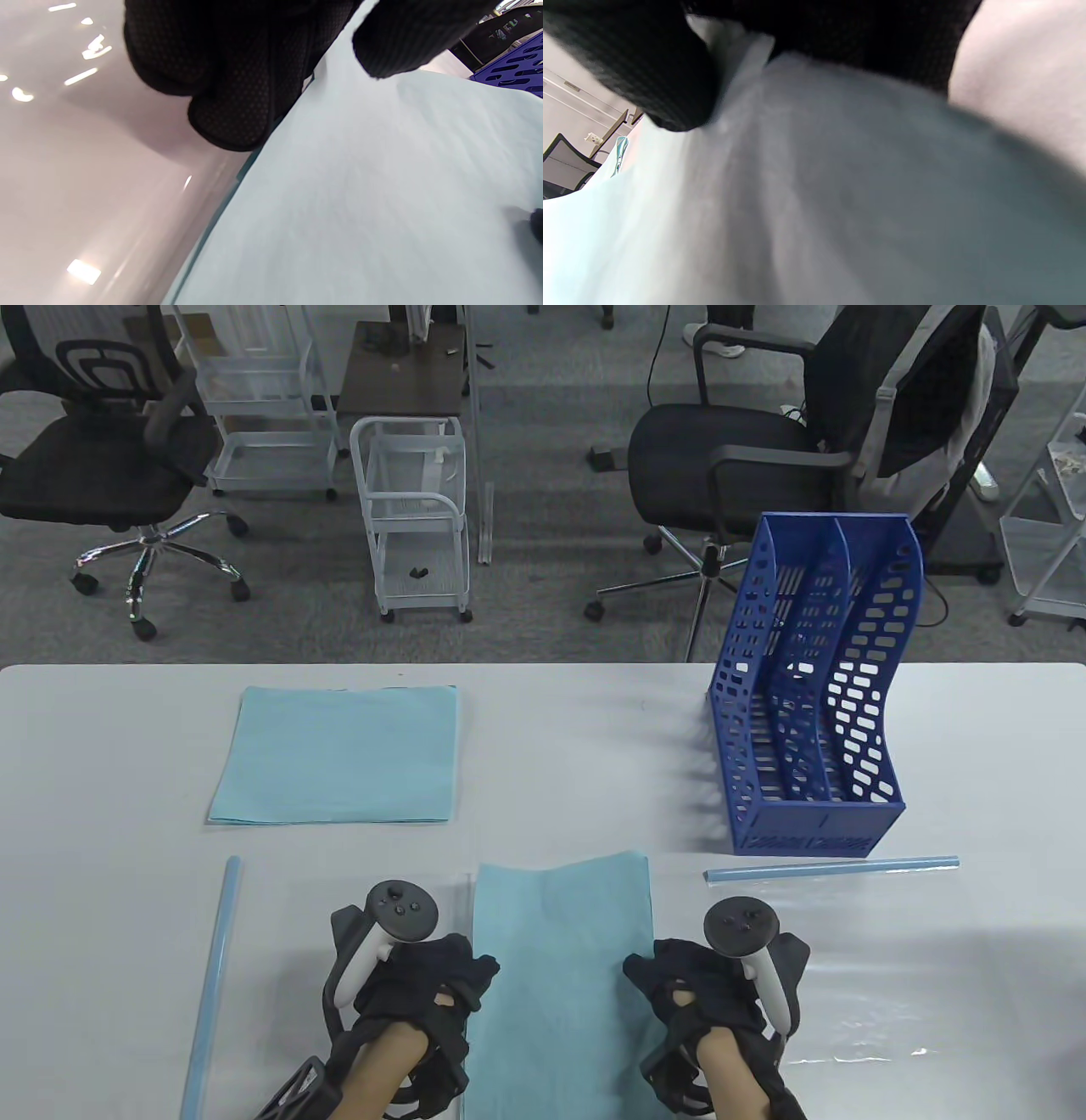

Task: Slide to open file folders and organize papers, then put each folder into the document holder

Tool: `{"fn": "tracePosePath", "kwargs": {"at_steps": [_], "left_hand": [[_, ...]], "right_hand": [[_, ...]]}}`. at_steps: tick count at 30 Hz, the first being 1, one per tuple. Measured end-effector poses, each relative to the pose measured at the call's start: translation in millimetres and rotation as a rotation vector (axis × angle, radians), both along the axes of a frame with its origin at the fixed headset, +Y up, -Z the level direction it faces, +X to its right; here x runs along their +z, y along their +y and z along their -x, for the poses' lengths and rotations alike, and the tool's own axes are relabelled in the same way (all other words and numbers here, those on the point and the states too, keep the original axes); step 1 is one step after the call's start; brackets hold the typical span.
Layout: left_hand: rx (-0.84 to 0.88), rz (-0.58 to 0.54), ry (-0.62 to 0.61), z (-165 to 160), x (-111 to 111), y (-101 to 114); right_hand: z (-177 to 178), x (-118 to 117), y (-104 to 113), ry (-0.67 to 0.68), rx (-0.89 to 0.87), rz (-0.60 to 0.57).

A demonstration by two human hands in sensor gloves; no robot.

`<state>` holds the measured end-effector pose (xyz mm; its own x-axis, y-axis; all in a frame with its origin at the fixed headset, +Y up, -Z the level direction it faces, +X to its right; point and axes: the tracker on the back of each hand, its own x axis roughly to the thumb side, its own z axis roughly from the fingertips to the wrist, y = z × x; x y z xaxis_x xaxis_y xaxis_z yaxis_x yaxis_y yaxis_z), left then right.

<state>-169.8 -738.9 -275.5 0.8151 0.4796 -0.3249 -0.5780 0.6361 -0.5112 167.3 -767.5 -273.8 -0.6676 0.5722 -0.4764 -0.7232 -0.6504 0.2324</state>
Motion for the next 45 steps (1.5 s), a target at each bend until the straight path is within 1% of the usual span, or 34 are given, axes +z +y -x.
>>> {"fn": "tracePosePath", "kwargs": {"at_steps": [5, 8, 11, 14, 16, 21, 23, 27, 30, 32, 35, 36, 38, 39, 40, 41, 42, 43, 45], "left_hand": [[0.032, -0.02, 0.008, 5, 4, 8], [0.077, -0.01, 0.015, 11, 5, 12], [0.107, -0.045, 0.037, 19, 7, 20], [0.19, -0.035, 0.032, 27, 4, 23], [0.206, -0.058, 0.06, 31, 3, 26], [0.238, -0.092, 0.057, 45, 10, 35], [0.229, -0.12, 0.06, 52, 14, 39], [0.155, -0.204, 0.08, 73, 27, 49], [0.114, -0.258, 0.114, 86, 34, 51], [0.067, -0.297, 0.143, 94, 38, 48], [-0.003, -0.31, 0.161, 101, 42, 38], [-0.038, -0.319, 0.168, 102, 44, 33], [-0.106, -0.314, 0.185, 104, 45, 25], [-0.142, -0.298, 0.18, 105, 46, 22], [-0.165, -0.285, 0.177, 106, 47, 20], [-0.192, -0.27, 0.173, 107, 47, 18], [-0.207, -0.26, 0.174, 107, 47, 17], [-0.223, -0.242, 0.175, 108, 48, 15], [-0.236, -0.199, 0.158, 106, 48, 11]], "right_hand": [[3, 1, 1, 0.003, 0.046, -0.01], [4, 1, 1, -0.004, 0.071, -0.02], [6, 2, 2, -0.005, 0.087, -0.029], [7, 1, 1, -0.006, 0.088, -0.038], [7, 2, 2, -0.012, 0.09, -0.046], [7, 1, 2, 0.007, 0.095, -0.037], [7, 0, 1, -0.004, 0.074, -0.041], [6, 1, 0, -0.023, 0.076, -0.055], [7, 1, 2, -0.022, 0.092, -0.063], [8, 3, 7, -0.03, 0.169, -0.098], [13, 6, 16, -0.015, 0.286, -0.134], [18, 8, 21, -0.001, 0.372, -0.163], [27, 11, 27, 0.055, 0.486, -0.204], [33, 12, 28, 0.091, 0.513, -0.217], [37, 12, 28, 0.131, 0.504, -0.219], [43, 13, 26, 0.203, 0.476, -0.191], [48, 13, 23, 0.243, 0.469, -0.164], [53, 13, 19, 0.305, 0.467, -0.111], [62, 13, 12, 0.367, 0.502, -0.063]]}}
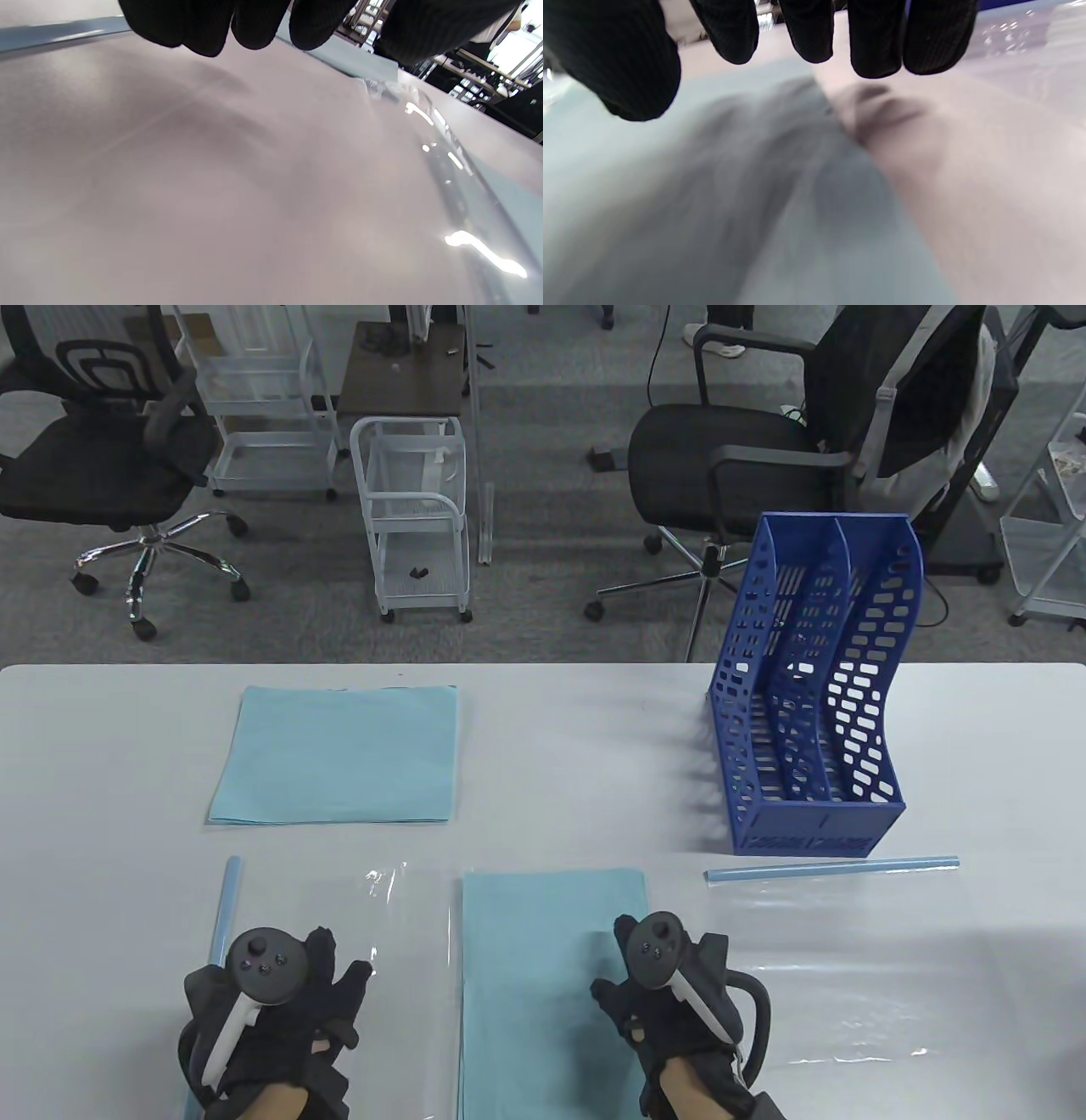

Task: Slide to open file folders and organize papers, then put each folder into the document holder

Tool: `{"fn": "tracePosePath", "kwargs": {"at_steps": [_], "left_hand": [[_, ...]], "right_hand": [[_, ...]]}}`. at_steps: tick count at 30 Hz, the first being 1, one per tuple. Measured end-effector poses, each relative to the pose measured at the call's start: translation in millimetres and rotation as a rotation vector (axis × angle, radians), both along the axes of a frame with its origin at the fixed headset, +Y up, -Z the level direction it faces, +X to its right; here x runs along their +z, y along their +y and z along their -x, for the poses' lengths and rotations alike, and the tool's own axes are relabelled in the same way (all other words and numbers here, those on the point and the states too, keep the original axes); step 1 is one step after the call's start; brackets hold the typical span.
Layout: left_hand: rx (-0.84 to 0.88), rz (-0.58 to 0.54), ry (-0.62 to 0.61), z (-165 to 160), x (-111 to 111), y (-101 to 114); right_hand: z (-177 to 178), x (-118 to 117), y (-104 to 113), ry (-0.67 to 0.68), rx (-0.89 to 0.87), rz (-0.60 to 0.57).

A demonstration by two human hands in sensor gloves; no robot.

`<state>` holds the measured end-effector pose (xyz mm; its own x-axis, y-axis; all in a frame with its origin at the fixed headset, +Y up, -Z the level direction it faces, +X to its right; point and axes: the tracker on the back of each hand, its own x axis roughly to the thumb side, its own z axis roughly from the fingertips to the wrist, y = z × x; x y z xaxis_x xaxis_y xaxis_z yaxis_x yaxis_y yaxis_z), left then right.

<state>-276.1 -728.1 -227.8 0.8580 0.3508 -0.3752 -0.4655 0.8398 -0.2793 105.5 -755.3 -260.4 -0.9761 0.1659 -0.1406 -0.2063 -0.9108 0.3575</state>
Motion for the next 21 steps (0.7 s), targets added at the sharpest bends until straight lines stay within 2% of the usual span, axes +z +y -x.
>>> {"fn": "tracePosePath", "kwargs": {"at_steps": [1, 3, 12, 16, 21], "left_hand": [[-0.003, 0.027, -0.012, -2, -1, -3], [-0.021, 0.071, -0.023, -4, -1, -6], [-0.071, 0.122, -0.035, -9, -5, -15], [-0.04, 0.125, -0.057, -9, -6, -17], [0.122, 0.108, -0.123, -13, -6, -18]], "right_hand": [[4, 0, -4, 0.016, 0.04, 0.036], [9, 1, -6, 0.039, 0.115, 0.03], [18, 3, -9, 0.041, 0.156, -0.004], [18, 3, -9, 0.044, 0.154, -0.003], [20, 2, -8, 0.052, 0.156, -0.005]]}}
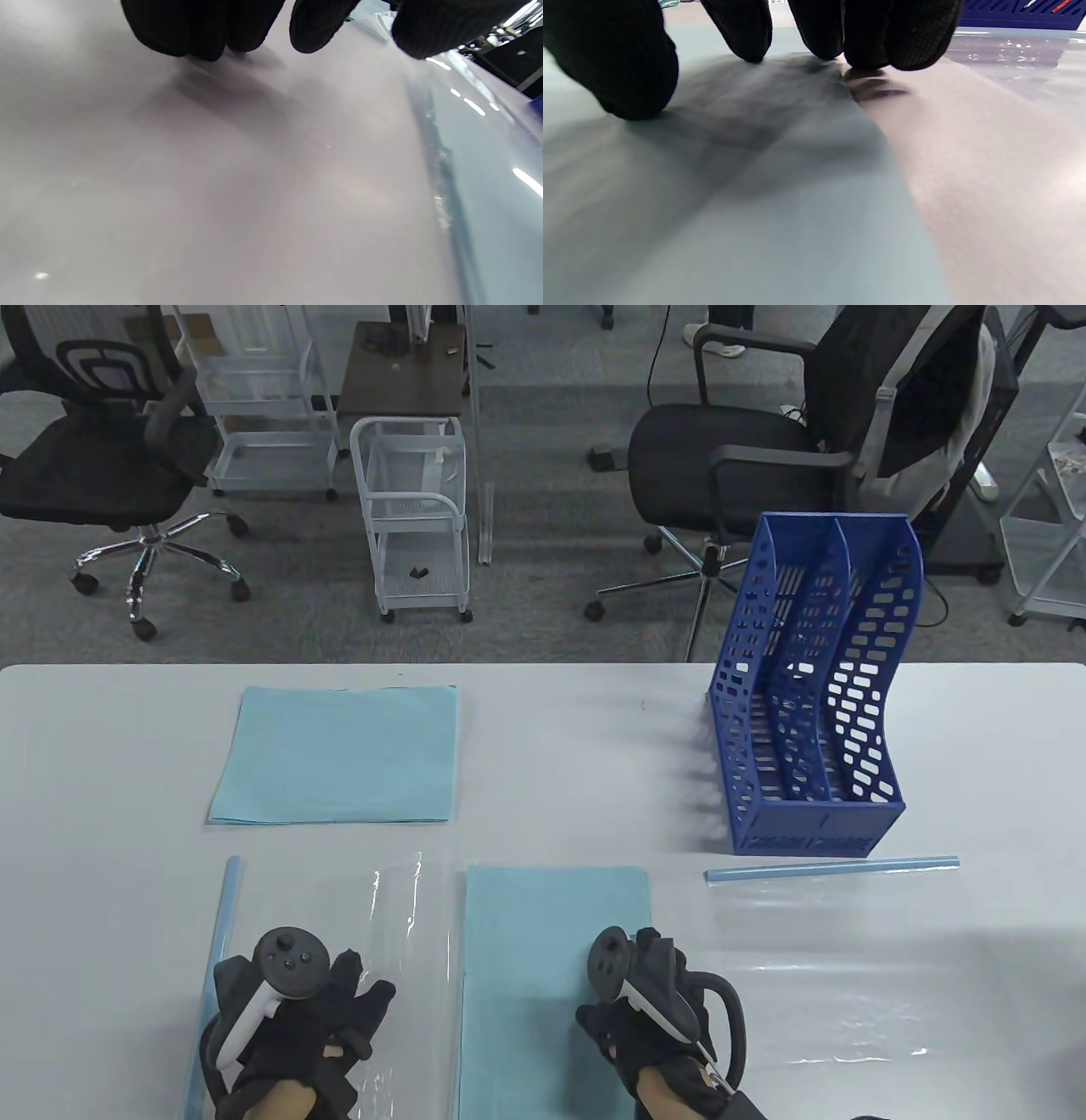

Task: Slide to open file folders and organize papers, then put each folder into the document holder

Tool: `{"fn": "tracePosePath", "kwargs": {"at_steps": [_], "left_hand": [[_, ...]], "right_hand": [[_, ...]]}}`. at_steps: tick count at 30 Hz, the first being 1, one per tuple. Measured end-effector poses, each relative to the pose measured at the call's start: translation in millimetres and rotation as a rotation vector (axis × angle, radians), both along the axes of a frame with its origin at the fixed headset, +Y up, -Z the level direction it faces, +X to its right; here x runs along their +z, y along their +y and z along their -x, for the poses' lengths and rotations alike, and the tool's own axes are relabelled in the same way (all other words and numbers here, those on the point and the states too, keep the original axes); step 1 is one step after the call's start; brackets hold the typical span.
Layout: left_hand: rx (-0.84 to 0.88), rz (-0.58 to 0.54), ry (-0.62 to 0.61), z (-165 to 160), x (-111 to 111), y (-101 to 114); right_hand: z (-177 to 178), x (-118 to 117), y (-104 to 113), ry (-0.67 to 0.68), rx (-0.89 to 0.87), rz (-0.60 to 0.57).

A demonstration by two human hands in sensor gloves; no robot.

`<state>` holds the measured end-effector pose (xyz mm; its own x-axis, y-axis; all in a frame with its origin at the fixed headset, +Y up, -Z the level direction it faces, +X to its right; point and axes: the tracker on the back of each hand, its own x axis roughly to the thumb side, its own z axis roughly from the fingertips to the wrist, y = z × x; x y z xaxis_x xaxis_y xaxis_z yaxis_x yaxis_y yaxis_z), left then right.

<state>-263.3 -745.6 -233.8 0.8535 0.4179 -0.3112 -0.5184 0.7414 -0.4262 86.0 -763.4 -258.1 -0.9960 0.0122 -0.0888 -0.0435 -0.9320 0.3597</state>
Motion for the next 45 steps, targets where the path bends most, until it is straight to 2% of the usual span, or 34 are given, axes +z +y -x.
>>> {"fn": "tracePosePath", "kwargs": {"at_steps": [6, 10, 14, 15, 17, 19, 20, 21, 22, 23, 25, 27, 29, 31, 34, 38, 42, 45], "left_hand": [[0.326, 0.032, -0.148, -30, -2, -8], [0.738, 0.077, -0.255, -65, -9, -26], [1.168, 0.027, -0.37, -82, -19, -29], [1.245, -0.005, -0.369, -81, -21, -25], [1.289, -0.096, -0.32, -72, -23, -16], [1.243, -0.151, -0.195, -61, -25, -9], [1.187, -0.144, -0.129, -56, -25, -7], [1.038, -0.089, -0.029, -51, -24, -5], [0.8, -0.008, 0.062, -48, -22, -3], [0.633, 0.027, 0.079, -49, -22, -3], [0.173, 0.077, -0.012, -62, -26, -8], [-0.058, 0.073, -0.095, -81, -28, -13], [-0.139, -0.028, -0.063, -98, -26, -12], [-0.102, 0.0, -0.055, -109, -28, -15], [-0.076, -0.027, 0.03, -117, -32, -16], [-0.109, -0.027, 0.057, -121, -33, -17], [-0.267, -0.054, 0.057, -135, -33, -18], [-0.235, -0.034, 0.082, -137, -34, -18]], "right_hand": [[0, -2, 2, 0.002, -0.025, -0.001], [-4, -5, 5, -0.01, -0.097, -0.005], [-16, -9, 8, -0.037, -0.237, -0.009], [-20, -10, 8, -0.05, -0.286, -0.005], [-29, -13, 8, -0.079, -0.36, -0.003], [-35, -15, 8, -0.103, -0.418, 0.0], [-37, -16, 8, -0.112, -0.438, 0.005], [-40, -16, 8, -0.121, -0.461, 0.009], [-42, -17, 7, -0.128, -0.477, 0.01], [-43, -17, 7, -0.132, -0.486, 0.011], [-44, -17, 7, -0.136, -0.496, 0.01], [-44, -16, 7, -0.137, -0.503, 0.011], [-43, -16, 7, -0.134, -0.504, 0.011], [-42, -16, 7, -0.128, -0.496, 0.01], [-42, -16, 7, -0.123, -0.493, 0.013], [-42, -16, 8, -0.121, -0.491, 0.016], [-41, -16, 8, -0.12, -0.488, 0.016], [-40, -15, 8, -0.115, -0.472, 0.012]]}}
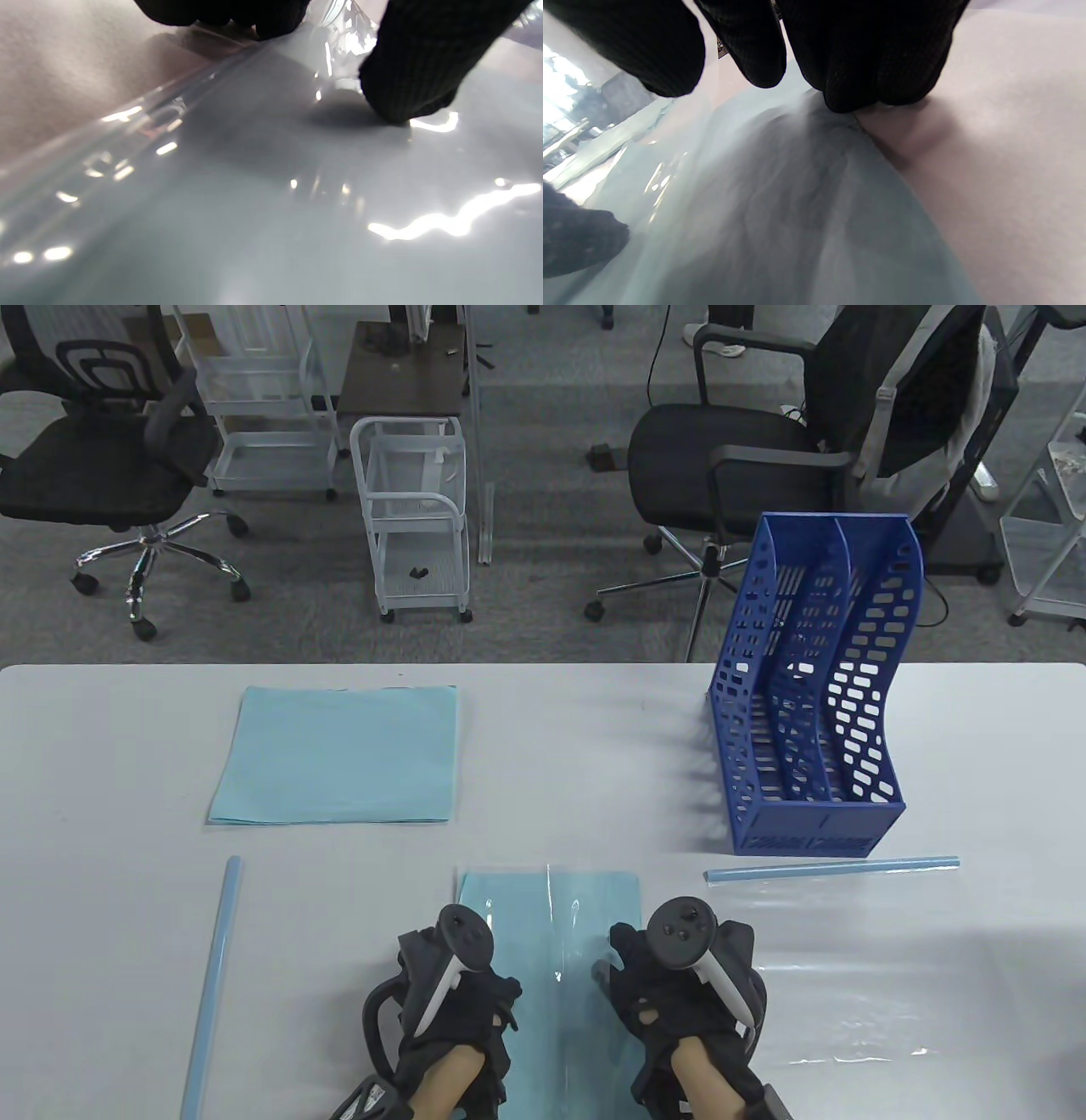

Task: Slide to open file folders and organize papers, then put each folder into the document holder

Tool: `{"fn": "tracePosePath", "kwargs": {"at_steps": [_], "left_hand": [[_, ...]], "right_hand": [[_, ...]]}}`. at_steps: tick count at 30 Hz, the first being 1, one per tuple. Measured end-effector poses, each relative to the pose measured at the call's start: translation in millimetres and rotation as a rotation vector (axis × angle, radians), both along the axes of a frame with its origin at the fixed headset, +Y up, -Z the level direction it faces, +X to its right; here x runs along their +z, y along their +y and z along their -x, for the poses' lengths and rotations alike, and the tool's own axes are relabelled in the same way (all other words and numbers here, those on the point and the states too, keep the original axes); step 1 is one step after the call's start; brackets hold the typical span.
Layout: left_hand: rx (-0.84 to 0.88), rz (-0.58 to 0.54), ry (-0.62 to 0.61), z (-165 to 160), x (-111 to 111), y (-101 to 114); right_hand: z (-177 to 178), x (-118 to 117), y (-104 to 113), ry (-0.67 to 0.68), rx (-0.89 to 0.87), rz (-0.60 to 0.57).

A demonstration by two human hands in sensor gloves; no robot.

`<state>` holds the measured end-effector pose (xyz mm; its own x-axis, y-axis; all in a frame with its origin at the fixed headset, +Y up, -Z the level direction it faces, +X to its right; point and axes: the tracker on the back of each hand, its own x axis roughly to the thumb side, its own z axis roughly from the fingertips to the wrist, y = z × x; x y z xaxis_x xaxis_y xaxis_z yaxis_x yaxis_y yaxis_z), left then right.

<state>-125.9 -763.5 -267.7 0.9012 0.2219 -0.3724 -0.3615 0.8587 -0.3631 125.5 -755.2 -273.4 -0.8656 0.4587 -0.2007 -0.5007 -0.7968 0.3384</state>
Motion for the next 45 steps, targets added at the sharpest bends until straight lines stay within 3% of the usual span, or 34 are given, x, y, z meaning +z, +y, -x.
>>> {"fn": "tracePosePath", "kwargs": {"at_steps": [12, 17, 24, 28, 30, 37, 42, 45], "left_hand": [[0.174, -0.062, 0.057, 13, -1, -2], [0.557, -0.002, 0.076, 28, 2, 7], [0.976, 0.074, 0.12, 64, 2, 2], [0.971, 0.209, -0.01, 63, -1, -8], [0.966, 0.213, -0.014, 58, 0, -14], [0.988, 0.059, 0.025, 70, 9, -13], [1.248, -0.08, -0.055, 88, 12, -5], [1.367, -0.117, -0.17, 94, 10, 9]], "right_hand": [[2, 0, 0, 0.008, 0.006, 0.004], [0, 0, 0, 0.004, -0.009, 0.004], [-5, 0, 0, -0.01, -0.05, 0.003], [-7, 0, -1, -0.02, -0.079, 0.009], [-8, 0, -1, -0.026, -0.094, 0.011], [-25, 0, -2, -0.088, -0.28, 0.027], [-40, 3, 4, -0.213, -0.559, -0.096], [-38, -1, -6, -0.182, -0.718, -0.031]]}}
